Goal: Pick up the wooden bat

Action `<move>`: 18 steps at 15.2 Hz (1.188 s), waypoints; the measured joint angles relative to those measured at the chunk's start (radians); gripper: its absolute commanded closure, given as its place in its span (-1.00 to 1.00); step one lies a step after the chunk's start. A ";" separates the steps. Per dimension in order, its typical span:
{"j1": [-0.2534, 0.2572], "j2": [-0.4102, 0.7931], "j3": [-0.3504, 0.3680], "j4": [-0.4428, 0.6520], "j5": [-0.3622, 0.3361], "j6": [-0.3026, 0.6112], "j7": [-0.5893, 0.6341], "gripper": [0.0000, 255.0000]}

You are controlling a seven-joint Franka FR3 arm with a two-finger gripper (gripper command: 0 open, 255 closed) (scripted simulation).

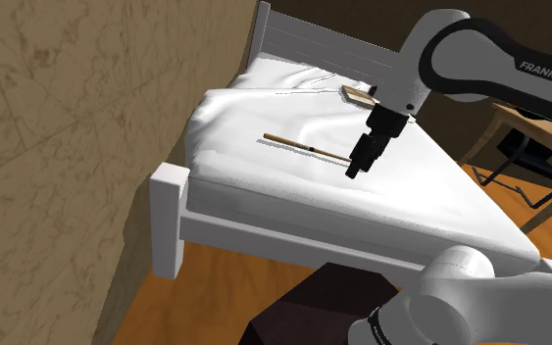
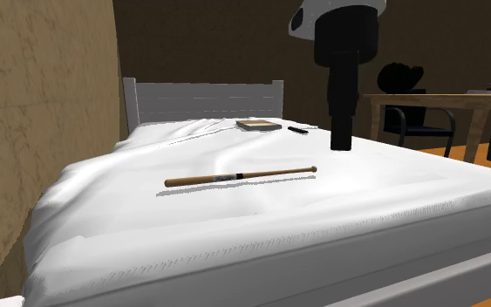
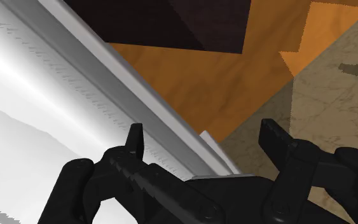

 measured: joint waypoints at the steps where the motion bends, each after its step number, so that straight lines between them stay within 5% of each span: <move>1: 0.000 0.000 0.000 0.000 0.000 0.000 0.000 -1.00; 12: 0.015 0.228 -0.180 0.049 -0.145 0.201 -0.373 -1.00; 18: 0.037 0.441 -0.280 0.159 -0.165 0.327 -0.600 -1.00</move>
